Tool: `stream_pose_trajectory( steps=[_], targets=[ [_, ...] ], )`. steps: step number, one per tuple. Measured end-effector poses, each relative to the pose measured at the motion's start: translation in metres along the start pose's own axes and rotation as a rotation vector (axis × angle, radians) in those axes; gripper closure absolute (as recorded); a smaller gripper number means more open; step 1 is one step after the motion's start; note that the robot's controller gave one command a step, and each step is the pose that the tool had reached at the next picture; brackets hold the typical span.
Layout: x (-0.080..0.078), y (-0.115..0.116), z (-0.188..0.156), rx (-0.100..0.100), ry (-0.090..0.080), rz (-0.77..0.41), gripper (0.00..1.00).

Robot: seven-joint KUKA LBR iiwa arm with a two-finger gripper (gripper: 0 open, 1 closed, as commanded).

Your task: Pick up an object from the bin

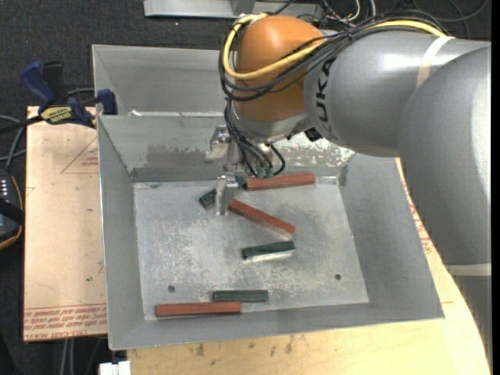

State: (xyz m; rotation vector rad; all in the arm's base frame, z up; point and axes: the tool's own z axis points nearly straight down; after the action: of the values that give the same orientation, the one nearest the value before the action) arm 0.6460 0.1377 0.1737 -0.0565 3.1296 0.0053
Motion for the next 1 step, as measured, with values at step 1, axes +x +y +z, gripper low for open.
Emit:
stream_pose_trajectory(
  steps=[1],
  targets=[
    [-0.0003,-0.0354,0.0941,-0.003,-0.014,0.069,1.00]
  ],
)
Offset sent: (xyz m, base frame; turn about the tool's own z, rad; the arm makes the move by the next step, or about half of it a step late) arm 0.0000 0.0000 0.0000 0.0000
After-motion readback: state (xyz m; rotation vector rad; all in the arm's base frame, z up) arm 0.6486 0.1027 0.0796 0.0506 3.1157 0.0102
